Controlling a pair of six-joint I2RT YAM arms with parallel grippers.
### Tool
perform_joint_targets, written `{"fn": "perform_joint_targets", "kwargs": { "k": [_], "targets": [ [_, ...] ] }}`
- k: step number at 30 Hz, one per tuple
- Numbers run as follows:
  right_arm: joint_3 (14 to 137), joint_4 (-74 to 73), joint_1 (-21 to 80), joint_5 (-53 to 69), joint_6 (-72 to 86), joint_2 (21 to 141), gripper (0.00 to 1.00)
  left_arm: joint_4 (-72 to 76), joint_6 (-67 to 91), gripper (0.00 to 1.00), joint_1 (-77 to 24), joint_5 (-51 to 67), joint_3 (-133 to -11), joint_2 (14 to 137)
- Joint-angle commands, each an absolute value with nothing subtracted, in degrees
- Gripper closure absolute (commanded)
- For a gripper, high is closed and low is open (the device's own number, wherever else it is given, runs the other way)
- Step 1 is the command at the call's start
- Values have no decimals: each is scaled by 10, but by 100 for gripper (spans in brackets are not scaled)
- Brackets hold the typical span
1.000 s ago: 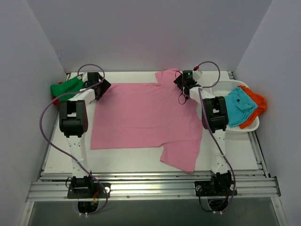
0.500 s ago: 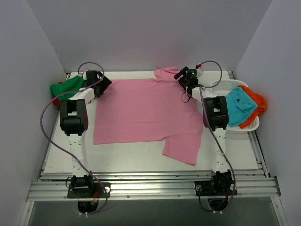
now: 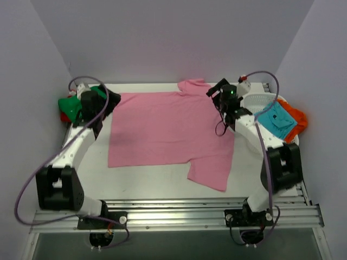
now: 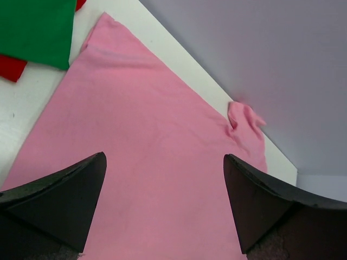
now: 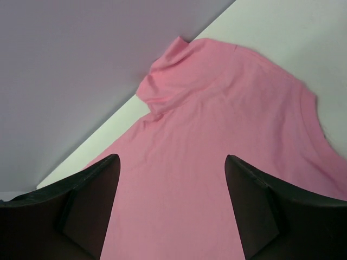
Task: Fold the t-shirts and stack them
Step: Flatten the tshirt out
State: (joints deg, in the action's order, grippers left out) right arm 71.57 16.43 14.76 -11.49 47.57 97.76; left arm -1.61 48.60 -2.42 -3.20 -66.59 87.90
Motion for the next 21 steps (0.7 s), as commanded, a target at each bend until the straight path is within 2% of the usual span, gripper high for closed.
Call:
{"fn": "perform_joint_targets", "kwargs": {
  "k": [1, 2, 4, 5, 9, 15, 19, 21],
  "targets": [
    [604, 85, 232, -327, 524, 840, 26, -25, 524, 1, -68, -99, -531, 772],
    [527, 84, 256, -379, 533, 809, 26, -30, 530, 1, -104, -127, -501, 724],
    [458, 63, 305, -408, 604, 728, 26, -53, 547, 1, -147, -166, -443, 684],
    [396, 44, 311, -403, 632, 704, 26, -76, 552, 1, -166, -201, -427, 648],
    [284, -7, 344, -320, 685, 564, 30, -127, 585, 1, -233, -212, -353, 561],
    [276, -291, 474, -344, 873, 474, 30, -210, 620, 1, -279, -218, -239, 407],
    [311, -393, 504, -313, 933, 511, 38, -258, 635, 0, -295, -227, -201, 353],
    [328, -462, 523, -310, 979, 561, 38, -261, 634, 0, -296, -222, -194, 342]
  ]
}}
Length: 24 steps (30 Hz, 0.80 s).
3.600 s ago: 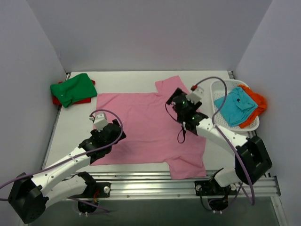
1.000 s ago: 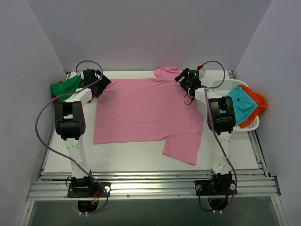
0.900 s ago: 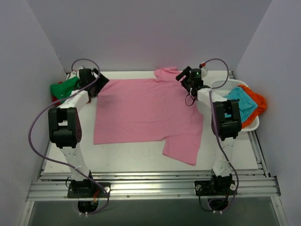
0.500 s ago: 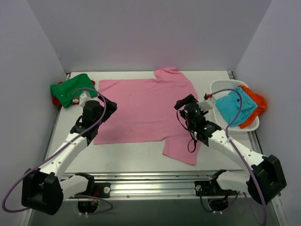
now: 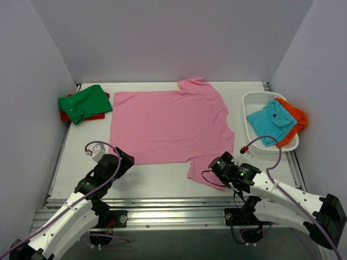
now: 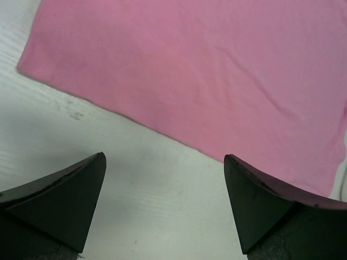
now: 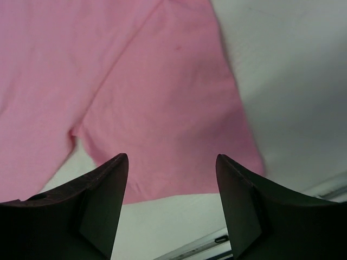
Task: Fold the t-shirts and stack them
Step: Flatten the tshirt out
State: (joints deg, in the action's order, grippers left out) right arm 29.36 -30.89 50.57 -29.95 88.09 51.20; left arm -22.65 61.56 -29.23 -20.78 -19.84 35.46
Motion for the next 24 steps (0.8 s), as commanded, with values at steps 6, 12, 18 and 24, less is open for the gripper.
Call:
{"fn": "perform_joint_targets", "kwargs": {
  "k": [6, 12, 18, 24],
  "targets": [
    [352, -458, 566, -280, 982, 696, 39, -248, 631, 1, -301, -216, -194, 366],
    [337, -443, 602, -258, 1016, 736, 41, -228, 622, 0, -304, -225, -204, 385],
    [355, -474, 668, -252, 1065, 757, 41, -198, 617, 0, -306, -229, -208, 419],
    [373, -485, 670, -260, 1084, 812, 40, -171, 617, 0, -307, -223, -205, 447]
  ]
}}
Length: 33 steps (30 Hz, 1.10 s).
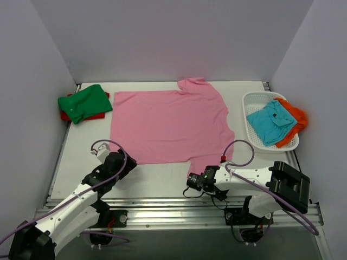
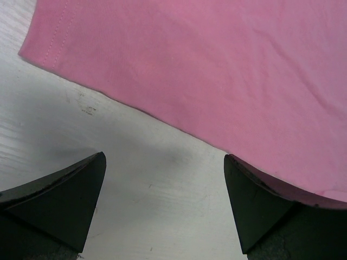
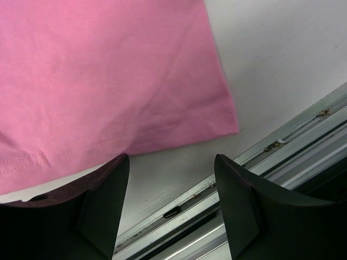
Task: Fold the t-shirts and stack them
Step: Flatten the tshirt out
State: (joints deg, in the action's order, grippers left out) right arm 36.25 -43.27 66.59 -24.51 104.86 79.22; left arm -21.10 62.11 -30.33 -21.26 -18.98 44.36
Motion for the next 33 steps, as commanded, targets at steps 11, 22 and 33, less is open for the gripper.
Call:
{"fn": "perform_joint_targets", "kwargs": {
  "k": [11, 22, 33],
  "targets": [
    [389, -518, 656, -311, 1128, 823, 40, -167, 601, 0, -310, -238, -225, 469],
    [388, -422, 565, -334, 1013, 840, 52, -144, 597, 0, -315, -242, -243, 519],
    [421, -393, 534, -351, 946, 886, 100, -176, 596, 0, -316, -266, -257, 510]
  ]
}}
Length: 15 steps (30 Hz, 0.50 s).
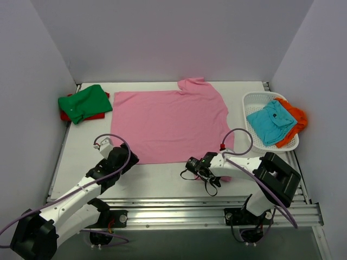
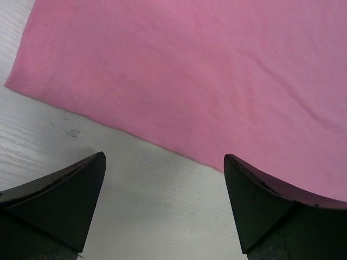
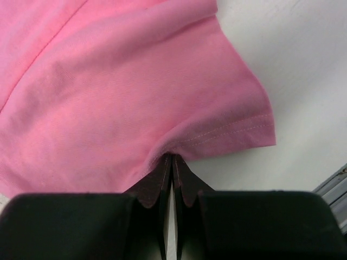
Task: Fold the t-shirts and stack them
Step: Flatten the tshirt out
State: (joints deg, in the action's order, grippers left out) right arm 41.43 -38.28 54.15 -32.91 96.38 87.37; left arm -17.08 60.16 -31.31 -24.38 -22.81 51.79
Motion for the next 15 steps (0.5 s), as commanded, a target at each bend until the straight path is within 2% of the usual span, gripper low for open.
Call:
{"fn": "perform_joint_targets", "kwargs": {
  "k": [1, 9, 15],
  "targets": [
    [422, -393, 534, -352, 946, 887, 100, -177, 596, 0, -316, -267, -258, 509],
    [431, -373, 531, -372, 917, 873, 100, -189, 595, 0, -318, -272, -270, 518],
    [494, -439, 552, -418, 930, 861, 100, -214, 594, 0, -323, -284, -287, 492]
  ]
}}
